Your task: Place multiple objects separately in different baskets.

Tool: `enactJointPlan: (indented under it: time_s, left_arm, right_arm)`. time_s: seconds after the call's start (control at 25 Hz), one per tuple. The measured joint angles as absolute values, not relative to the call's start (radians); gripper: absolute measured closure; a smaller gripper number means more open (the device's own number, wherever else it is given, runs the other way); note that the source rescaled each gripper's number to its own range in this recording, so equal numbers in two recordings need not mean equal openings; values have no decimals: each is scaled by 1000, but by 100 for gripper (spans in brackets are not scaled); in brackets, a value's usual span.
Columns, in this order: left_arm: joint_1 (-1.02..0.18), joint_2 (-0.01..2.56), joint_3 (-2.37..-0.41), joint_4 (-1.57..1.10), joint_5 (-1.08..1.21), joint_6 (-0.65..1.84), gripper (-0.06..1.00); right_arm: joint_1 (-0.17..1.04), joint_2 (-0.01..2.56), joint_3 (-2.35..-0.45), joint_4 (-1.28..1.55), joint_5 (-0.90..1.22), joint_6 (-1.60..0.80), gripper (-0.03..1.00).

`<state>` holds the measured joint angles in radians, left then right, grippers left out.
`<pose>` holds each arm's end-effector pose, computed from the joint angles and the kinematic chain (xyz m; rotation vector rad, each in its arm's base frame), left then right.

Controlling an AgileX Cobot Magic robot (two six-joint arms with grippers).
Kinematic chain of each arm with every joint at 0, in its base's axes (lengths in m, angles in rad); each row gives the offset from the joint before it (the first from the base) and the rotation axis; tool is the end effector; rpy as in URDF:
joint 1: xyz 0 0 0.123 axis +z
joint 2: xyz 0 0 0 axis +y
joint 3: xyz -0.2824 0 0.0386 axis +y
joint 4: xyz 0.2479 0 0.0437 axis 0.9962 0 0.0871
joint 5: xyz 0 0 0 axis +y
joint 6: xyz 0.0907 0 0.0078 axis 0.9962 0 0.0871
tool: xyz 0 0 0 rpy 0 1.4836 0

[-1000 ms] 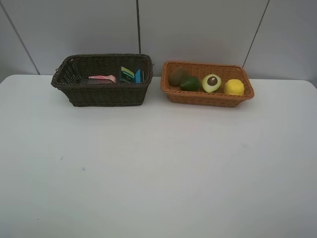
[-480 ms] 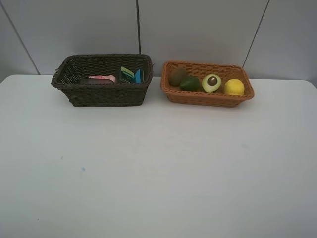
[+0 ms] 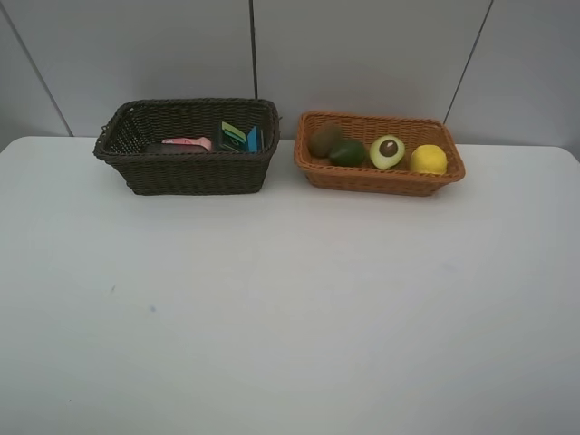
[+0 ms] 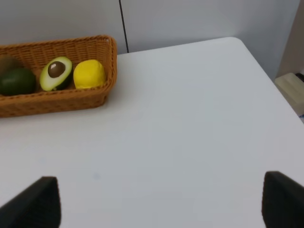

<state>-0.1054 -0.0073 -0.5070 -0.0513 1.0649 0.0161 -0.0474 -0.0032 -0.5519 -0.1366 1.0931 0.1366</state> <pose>-0.0074 -0.0033 0.2788 0.1265 2.0312 -0.1174 -0.0140 -0.0104 0.2893 0.1985 2.0060 -0.1057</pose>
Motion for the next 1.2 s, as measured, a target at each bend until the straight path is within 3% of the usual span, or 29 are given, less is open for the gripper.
enactJointPlan:
  time_s: [1.2]
  left_arm:
    - [-105,-7,-507,-51,1065,16,-5]
  right_arm:
    - [-47,-3,-511,-64,1070,40,-3]
